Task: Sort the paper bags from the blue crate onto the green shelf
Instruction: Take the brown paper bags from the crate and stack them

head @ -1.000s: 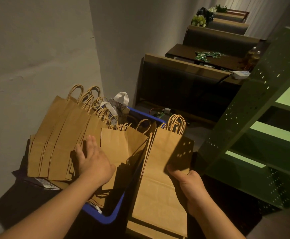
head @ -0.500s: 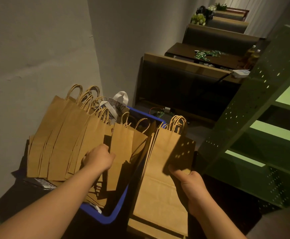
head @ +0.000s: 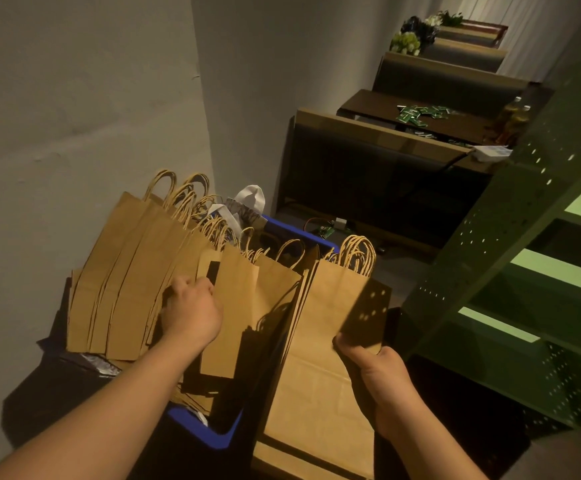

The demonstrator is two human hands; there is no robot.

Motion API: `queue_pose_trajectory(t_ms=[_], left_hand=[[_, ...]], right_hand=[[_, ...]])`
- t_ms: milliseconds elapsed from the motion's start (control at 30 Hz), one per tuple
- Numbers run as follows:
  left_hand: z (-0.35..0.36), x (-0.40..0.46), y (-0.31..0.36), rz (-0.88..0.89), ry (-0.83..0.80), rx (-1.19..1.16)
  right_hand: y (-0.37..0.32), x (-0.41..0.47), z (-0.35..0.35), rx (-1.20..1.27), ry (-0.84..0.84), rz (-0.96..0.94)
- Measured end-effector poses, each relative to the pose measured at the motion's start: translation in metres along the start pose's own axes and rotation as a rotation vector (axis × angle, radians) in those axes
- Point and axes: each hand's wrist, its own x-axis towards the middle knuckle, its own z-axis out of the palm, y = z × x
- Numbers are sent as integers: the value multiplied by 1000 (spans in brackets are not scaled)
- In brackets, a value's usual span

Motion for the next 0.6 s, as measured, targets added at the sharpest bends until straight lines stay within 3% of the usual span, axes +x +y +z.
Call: queue_pose_trajectory(t_ms=[233,433,600], left_hand=[[9,-5,6,-64,-110,70],[16,-3,10,-127,-262,-193],[22,-4,7,-96,-170,-304]], right_hand=[[3,-4,-5,-7,-5,10],[8,-6,-6,-4,0,13],[13,-2,-6,8,23,15]])
